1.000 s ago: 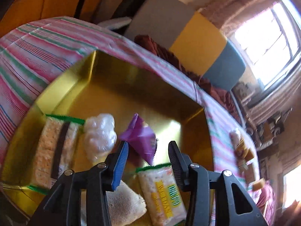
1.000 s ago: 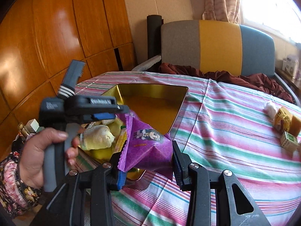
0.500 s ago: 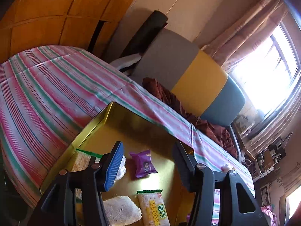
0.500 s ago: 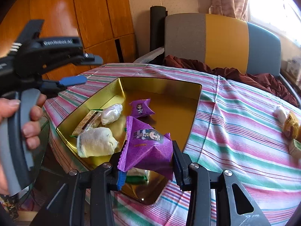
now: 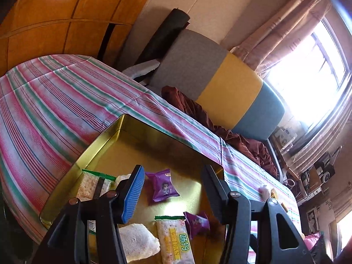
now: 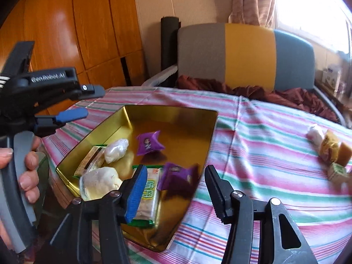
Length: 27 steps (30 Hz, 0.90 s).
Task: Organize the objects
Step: 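Open the right tool to drop the purple packet into the tray, then move both open tools back toward the remaining items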
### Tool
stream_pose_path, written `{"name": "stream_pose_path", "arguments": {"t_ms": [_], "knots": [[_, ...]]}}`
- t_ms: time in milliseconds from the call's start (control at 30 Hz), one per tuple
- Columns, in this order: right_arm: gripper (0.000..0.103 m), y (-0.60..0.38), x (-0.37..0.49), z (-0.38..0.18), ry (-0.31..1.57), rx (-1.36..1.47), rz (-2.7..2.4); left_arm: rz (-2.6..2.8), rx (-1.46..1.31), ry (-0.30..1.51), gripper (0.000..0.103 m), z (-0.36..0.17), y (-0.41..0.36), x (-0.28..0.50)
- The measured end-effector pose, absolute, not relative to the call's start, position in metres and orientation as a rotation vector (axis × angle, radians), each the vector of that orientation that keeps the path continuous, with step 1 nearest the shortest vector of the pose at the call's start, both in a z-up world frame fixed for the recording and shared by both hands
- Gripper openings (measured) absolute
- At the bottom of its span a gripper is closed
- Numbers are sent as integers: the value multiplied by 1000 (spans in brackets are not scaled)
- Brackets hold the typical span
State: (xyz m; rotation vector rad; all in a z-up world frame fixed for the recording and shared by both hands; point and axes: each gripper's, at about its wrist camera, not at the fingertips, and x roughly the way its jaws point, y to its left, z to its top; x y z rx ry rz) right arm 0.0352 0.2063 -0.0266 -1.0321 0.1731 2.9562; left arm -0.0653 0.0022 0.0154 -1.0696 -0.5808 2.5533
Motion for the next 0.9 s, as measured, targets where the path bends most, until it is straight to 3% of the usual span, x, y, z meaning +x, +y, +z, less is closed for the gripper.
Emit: {"name": "stream_pose_path", "arguments": {"t_ms": [533,900], "knots": [[58,230,51,-24,175,-993,2911,2469,-1046,-493,55,14,34,-49],[59,289,74,-39,208,-997,2782,2286,-1012,-295,55,6,96,-15]]}}
